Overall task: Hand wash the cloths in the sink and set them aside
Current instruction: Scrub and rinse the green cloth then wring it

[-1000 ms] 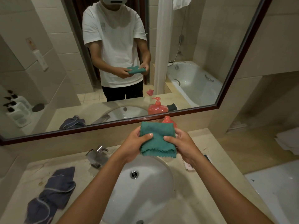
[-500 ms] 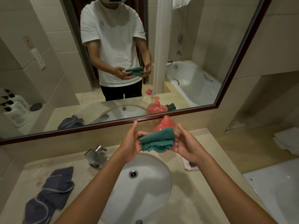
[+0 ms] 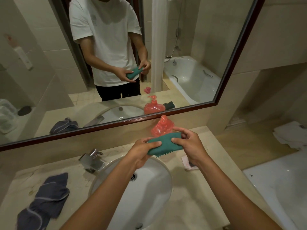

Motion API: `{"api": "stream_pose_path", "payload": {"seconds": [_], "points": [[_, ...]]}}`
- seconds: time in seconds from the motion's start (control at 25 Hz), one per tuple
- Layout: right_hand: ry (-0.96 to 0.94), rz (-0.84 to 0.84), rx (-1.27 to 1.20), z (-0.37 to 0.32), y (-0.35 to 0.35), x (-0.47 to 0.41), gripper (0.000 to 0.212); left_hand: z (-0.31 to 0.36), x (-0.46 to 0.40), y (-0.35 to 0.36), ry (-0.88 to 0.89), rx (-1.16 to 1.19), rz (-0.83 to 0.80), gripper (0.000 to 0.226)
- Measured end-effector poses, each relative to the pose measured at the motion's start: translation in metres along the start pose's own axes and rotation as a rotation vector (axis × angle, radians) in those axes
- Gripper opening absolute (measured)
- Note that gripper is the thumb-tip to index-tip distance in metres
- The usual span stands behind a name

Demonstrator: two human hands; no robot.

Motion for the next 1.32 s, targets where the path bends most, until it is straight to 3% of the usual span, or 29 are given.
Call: {"api": "stream_pose_path", "payload": {"seconds": [0.08, 0.24, 0.4, 0.48, 0.68, 0.88, 1.16, 1.32], "points": [[0.016, -0.004, -0.128, 0.007, -0.013, 0.001, 0.045, -0.005, -0.010, 0.013, -0.001, 0.018, -0.061, 0.030], [0.229, -0.061, -0.216, 0.037, -0.042, 0.008, 0.025, -0.014, -0.031, 0.045, 0.015, -0.009, -0.097, 0.027], [0.278, 0.070, -0.181, 0.055, -0.096, 0.008, 0.015, -0.040, -0.066, 0.073, 0.019, -0.134, -0.077, 0.030], [0.265, 0.168, -0.157, 0.065, -0.127, 0.004, 0.011, -0.062, -0.085, 0.082, -0.010, -0.124, -0.004, 0.021], [0.299, 0.308, -0.036, 0.108, -0.193, -0.007, 0.020, -0.125, -0.133, 0.104, -0.081, -0.190, 0.073, 0.008], [0.478, 0.476, 0.340, 0.169, -0.238, -0.018, 0.030, -0.186, -0.166, 0.102, -0.164, -0.269, 0.235, 0.005], [0.411, 0.465, 0.429, 0.195, -0.256, -0.062, 0.032, -0.210, -0.206, 0.083, -0.037, -0.395, 0.328, 0.016], [0.434, 0.394, 0.528, 0.216, -0.258, -0.074, 0.035, -0.234, -0.220, 0.069, -0.134, -0.430, 0.383, 0.023]]}}
Point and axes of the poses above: each hand's wrist, its own x-axis away from the middle knuckle, its own y-axis out of the palm, z = x × y, the point moved 6 cm from there along -x, towards the middle knuckle, and after that the axes turned 8 degrees about -z, right-handed, at the moved point
